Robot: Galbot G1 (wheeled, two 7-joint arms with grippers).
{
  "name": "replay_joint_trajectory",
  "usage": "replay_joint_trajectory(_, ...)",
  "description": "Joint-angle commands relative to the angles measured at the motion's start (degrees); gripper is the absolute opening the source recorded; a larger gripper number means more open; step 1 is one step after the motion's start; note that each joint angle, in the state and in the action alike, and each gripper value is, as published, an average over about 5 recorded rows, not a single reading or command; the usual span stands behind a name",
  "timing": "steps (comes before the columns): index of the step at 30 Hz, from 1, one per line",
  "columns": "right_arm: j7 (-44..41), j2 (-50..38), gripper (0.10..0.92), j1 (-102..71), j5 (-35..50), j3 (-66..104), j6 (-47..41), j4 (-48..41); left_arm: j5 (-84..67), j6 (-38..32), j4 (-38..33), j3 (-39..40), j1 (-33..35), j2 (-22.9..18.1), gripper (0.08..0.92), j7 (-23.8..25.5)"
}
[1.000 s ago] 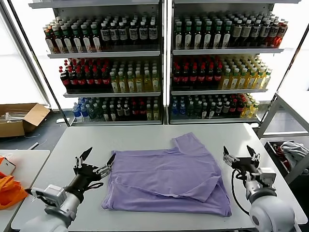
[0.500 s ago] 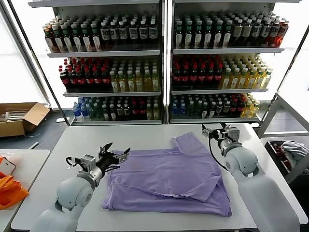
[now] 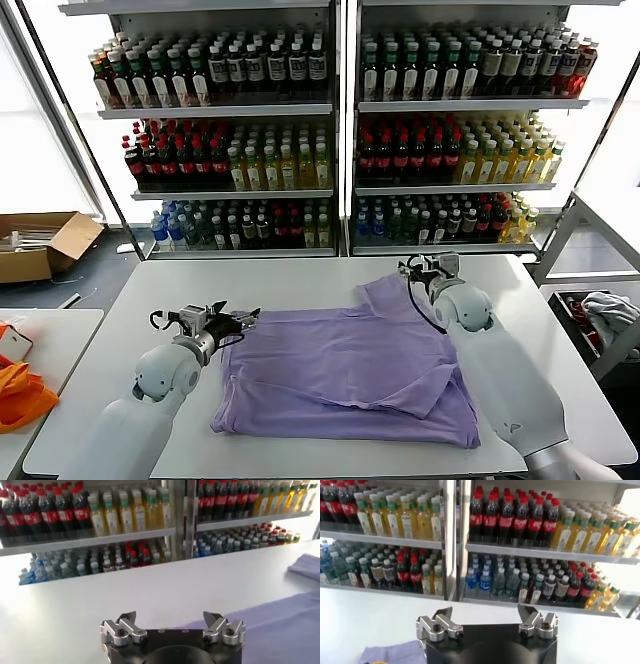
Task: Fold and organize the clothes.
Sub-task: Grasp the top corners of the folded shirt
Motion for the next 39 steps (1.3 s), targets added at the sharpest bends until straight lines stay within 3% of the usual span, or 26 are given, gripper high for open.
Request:
replay_joint_trajectory(1,-0.72,3.08,0.823,2.29,-1.3,-0.96,0.52,-6.14,-0.25,0.49,4.19,1.22,-1.97,0.04,0.823,-0.61)
replay_joint_trajectory(21,-0.93,5.91,0.823,-0.58,-4.33,0.22,0.68,-6.86,-0.24,0.49,2.79,-0.46,0.78,0.43,0.823,-0.33)
replay_joint_trajectory(25,-0.89,5.79,0.811,-1.68,-4.56,0.22,0.6,-6.15,-0.22,0.48,2.63,-0.47,1.46,0.35,0.788,-0.19)
replay_joint_trajectory(32,-0.65,5.45,0.647,-4.04,-4.63,0.42,0.5,-3.93,-0.11,0.46,2.0,-0.42,2.61,-0.46,0.598,0.22)
replay_joint_trajectory(39,-0.38,4.22,0.43,-6.05,-4.4,0.67,0.61,-1.14,0.83,0.32,1.34,-0.7,3.57,-1.2,0.398,0.5)
